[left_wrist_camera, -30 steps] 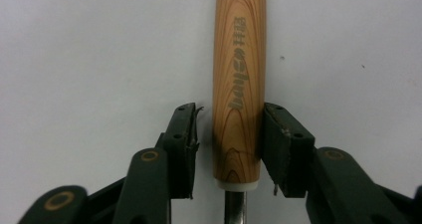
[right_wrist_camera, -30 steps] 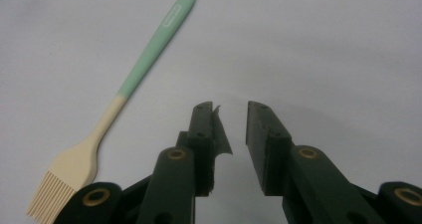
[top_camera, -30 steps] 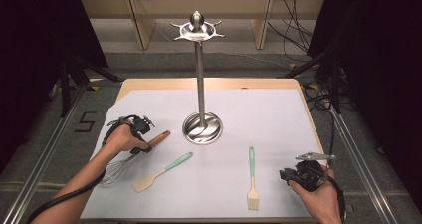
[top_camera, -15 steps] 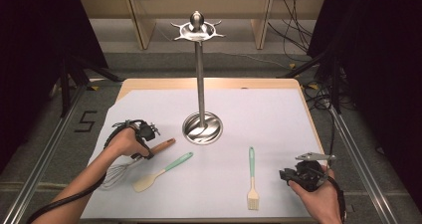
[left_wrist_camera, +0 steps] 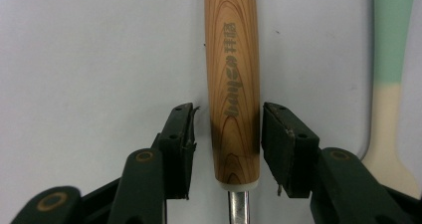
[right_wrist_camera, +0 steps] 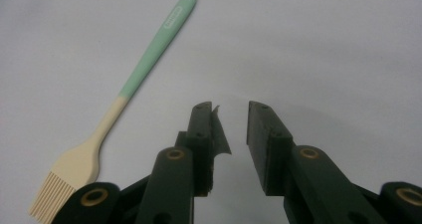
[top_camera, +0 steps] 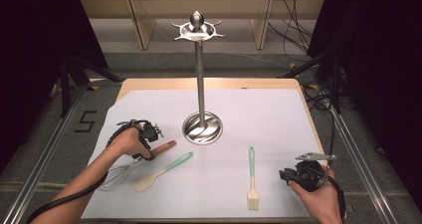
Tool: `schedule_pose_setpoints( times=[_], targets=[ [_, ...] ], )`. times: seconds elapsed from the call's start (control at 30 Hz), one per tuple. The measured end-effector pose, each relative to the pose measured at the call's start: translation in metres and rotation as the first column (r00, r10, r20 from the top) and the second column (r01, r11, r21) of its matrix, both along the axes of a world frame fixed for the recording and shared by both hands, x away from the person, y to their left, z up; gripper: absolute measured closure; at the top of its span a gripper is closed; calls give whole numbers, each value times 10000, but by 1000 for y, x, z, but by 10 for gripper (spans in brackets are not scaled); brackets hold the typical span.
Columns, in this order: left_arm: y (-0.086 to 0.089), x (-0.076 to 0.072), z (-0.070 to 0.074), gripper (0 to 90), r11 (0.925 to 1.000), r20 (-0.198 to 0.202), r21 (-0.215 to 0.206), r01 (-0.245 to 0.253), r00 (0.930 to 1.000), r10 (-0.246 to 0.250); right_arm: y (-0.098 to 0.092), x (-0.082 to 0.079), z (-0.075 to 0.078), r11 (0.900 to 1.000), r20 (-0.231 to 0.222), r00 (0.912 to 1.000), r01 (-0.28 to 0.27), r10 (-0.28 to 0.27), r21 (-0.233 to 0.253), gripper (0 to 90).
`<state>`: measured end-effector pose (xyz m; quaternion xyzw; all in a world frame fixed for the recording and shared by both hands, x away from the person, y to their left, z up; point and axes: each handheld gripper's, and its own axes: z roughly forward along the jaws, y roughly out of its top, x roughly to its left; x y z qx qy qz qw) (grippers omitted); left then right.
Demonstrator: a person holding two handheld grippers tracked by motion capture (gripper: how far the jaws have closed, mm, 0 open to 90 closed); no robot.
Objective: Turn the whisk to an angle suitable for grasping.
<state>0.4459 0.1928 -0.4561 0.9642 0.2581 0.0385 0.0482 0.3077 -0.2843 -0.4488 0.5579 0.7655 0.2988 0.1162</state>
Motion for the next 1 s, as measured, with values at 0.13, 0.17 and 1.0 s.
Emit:
schedule_pose_setpoints(
  times=[0.13, 0.17, 1.0],
  targets=[
    [-2, 1, -2, 586, 9996, -229, 231, 142, 9996, -137, -1, 1, -1, 10000, 58, 10000, -80, 80, -22, 729],
    [-2, 1, -2, 592, 9996, -244, 228, 192, 9995, -186, -1, 1, -1, 10000, 55, 10000, -81, 81, -21, 729],
    [21, -23, 42, 679, 9519, 2202, -2744, -1365, 9547, 2004, 0, -1, 1, 10000, 56, 10000, 74, -74, -12, 734]
  ],
)
